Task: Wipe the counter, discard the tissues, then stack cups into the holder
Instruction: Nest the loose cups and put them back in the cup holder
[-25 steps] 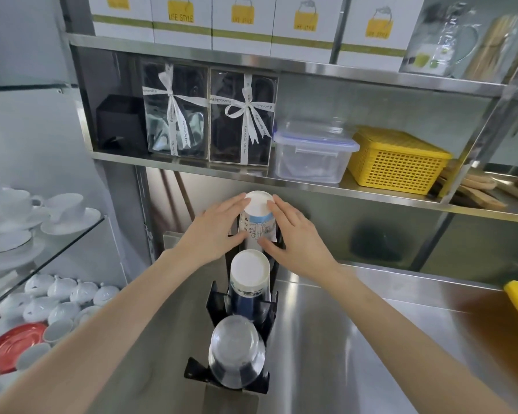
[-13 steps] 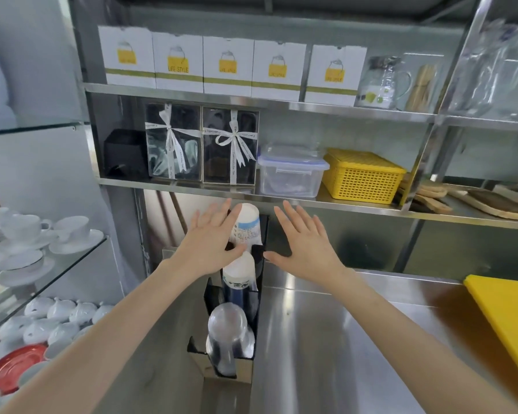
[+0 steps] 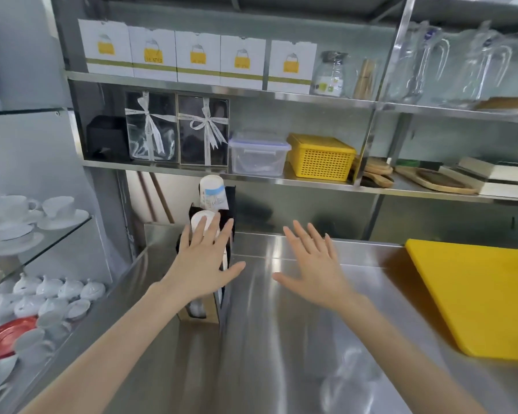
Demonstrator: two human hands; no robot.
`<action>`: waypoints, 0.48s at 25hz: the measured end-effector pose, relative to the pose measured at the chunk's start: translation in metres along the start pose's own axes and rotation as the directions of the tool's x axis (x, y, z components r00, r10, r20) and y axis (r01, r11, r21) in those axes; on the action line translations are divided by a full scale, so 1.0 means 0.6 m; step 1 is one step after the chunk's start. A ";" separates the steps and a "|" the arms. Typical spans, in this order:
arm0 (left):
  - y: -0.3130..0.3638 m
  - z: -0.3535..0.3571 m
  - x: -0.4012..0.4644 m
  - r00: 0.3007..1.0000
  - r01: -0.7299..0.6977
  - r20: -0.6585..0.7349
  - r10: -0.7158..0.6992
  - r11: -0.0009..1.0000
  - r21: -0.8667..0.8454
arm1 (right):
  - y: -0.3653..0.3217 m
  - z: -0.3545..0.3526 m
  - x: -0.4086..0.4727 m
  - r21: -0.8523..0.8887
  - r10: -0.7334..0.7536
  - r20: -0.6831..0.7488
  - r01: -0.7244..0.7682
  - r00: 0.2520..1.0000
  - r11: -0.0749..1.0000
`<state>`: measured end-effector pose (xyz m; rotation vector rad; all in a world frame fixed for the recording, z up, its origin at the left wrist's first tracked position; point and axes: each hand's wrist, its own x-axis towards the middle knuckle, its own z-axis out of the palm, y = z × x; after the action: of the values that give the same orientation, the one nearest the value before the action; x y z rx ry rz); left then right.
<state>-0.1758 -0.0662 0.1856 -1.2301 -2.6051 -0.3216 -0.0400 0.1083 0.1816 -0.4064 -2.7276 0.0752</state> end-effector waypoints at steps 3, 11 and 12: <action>0.051 0.015 -0.023 1.000 -0.019 0.012 0.020 0.999 -0.036 | 0.027 -0.003 -0.061 0.002 0.020 0.037 -0.020 0.999 1.000; 0.175 0.067 -0.082 0.986 -0.104 0.121 0.113 0.992 -0.076 | 0.113 0.000 -0.200 0.036 0.082 0.202 -0.091 0.976 0.995; 0.188 0.077 -0.089 0.982 -0.111 0.141 0.121 0.991 -0.078 | 0.122 0.003 -0.216 0.041 0.086 0.225 -0.098 0.971 0.994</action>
<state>-0.0607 -0.0210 0.1362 -1.4754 -2.6482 -0.3144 0.0938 0.1404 0.1250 -0.5393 -2.9186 0.2288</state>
